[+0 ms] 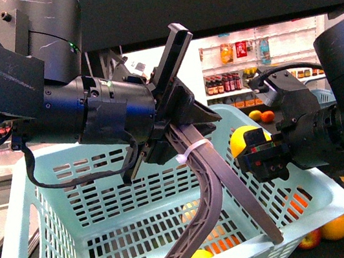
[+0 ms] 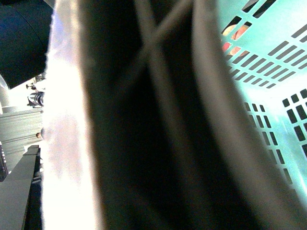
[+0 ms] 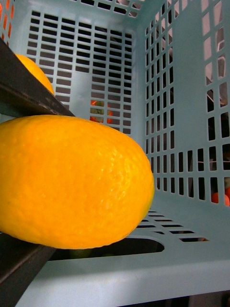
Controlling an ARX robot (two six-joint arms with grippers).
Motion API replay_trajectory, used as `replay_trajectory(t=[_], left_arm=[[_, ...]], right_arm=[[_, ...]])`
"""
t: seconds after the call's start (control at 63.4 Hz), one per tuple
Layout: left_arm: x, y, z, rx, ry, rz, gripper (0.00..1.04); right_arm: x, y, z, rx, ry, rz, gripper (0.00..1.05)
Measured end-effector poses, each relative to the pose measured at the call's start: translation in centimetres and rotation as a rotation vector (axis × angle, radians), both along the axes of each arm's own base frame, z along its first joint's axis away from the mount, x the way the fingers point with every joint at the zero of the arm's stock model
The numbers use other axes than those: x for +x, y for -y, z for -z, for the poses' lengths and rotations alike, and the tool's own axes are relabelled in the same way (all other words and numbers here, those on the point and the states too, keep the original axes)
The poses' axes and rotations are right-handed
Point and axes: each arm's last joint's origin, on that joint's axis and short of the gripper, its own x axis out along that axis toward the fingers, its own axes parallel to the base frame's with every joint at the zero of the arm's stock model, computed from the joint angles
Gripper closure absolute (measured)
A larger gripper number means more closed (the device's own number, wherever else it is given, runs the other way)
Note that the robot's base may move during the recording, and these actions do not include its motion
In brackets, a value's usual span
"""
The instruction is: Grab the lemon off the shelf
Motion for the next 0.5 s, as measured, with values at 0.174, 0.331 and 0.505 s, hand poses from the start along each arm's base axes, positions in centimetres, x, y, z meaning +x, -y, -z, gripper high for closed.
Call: replay_trajectory(t=[0.174,0.331,0.505], left_arm=[[0.0,0.0,0.0,0.0,0.0,0.0,0.93],[0.0,0.0,0.1,-0.002,-0.006,-0.002,0.93],[0.0,0.0,0.1,0.001,-0.003,-0.004,0.93]], right_arm=[[-0.1,0.2,-0.6,-0.002,0.021,0.019,0.19],[-1.1,1.6,-3.2,-0.022,0.103,0.096,0.07],[-5.9,4.0,-7.4,-0.092,0.268,0.263,0.07]])
